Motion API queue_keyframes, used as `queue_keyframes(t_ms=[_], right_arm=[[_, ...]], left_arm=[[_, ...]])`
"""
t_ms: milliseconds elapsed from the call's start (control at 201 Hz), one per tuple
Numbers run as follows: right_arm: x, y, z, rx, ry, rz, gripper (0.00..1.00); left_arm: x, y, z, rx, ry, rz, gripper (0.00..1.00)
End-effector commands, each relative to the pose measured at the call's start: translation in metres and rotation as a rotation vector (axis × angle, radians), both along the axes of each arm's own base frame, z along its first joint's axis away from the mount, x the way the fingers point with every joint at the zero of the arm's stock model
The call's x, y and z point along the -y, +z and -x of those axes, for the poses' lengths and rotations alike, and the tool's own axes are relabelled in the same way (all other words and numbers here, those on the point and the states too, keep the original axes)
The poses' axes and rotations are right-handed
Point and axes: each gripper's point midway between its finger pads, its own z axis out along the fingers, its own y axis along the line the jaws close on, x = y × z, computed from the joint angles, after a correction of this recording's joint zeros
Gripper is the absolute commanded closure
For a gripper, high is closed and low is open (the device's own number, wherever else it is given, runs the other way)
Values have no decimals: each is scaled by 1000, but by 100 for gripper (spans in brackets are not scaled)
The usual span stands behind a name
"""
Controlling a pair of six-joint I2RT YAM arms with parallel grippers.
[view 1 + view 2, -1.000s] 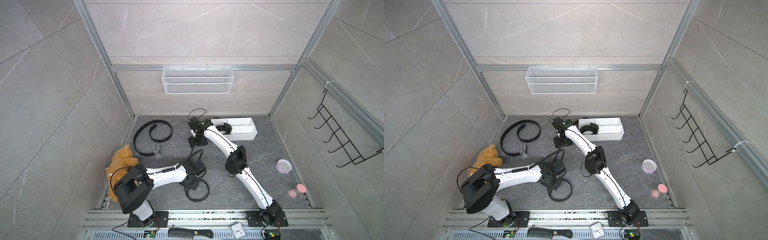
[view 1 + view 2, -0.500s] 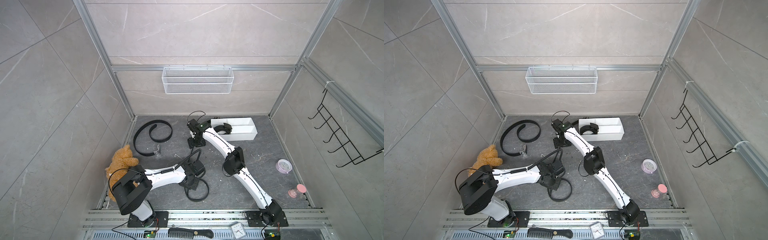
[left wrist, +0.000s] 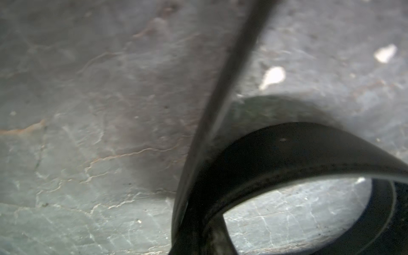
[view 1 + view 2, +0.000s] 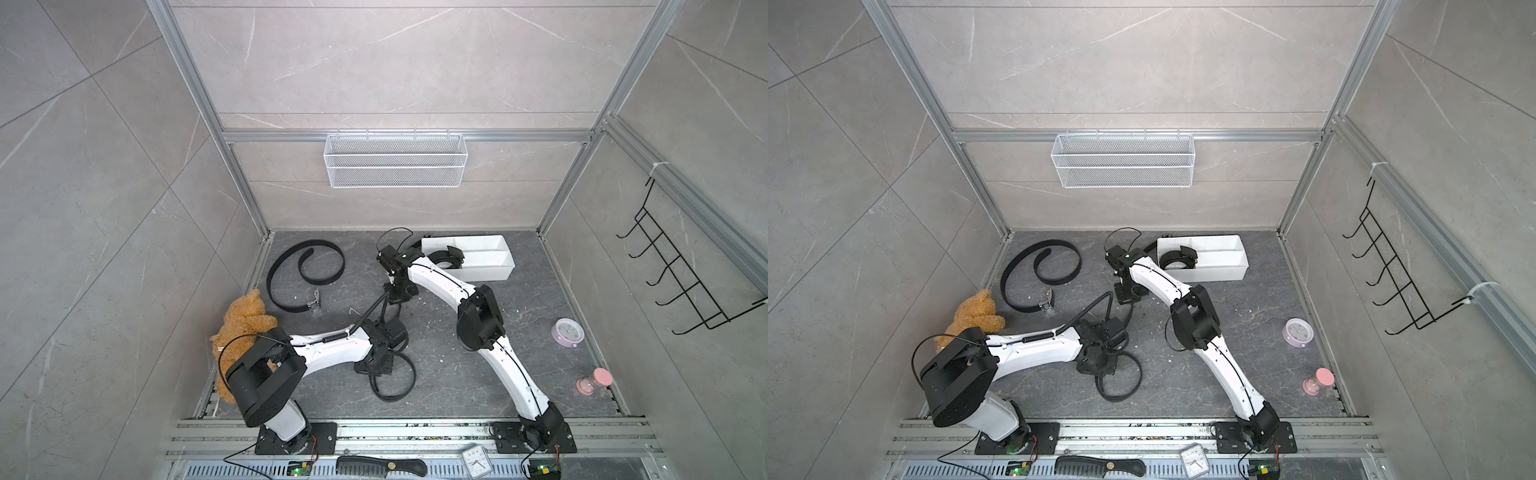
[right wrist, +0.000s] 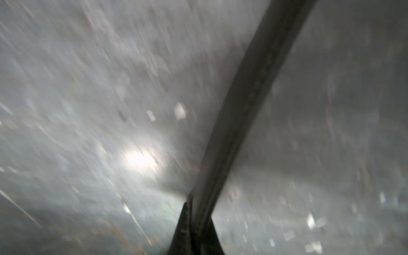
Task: Place the belts into the storage roll
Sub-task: Roll the belt at the center of the board.
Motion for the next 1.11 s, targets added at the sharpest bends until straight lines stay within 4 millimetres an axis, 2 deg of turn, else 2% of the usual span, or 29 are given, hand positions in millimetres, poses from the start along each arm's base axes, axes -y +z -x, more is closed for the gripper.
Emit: queue_keyframes(t_ms=[0, 154, 269, 443, 557, 771, 876, 1010, 1105], right_arm=[[5, 20, 14, 15, -21, -47, 100], [16, 14, 50, -41, -53, -107, 100], [33, 11, 78, -55, -72, -112, 100], [68, 9, 122, -76, -112, -108, 100], [99, 12, 146, -61, -132, -60, 100], [152, 29, 174, -12, -166, 43, 100], [174, 27, 185, -19, -219, 51, 100], [191, 22, 198, -24, -283, 34, 100], [192, 20, 203, -26, -310, 13, 100]], left_arm=[[-72, -19, 24, -81, 173, -235, 100], [-81, -20, 24, -76, 210, -256, 100], [-84, -19, 21, -65, 225, -262, 100], [-78, -22, 11, -56, 227, -246, 100], [-71, -26, 2, -50, 226, -231, 100], [-58, -24, -24, -36, 207, -211, 100], [-57, -17, -40, -19, 206, -207, 100], [-50, 0, -74, 37, 213, -172, 100], [-39, 6, -97, 69, 191, -172, 100]])
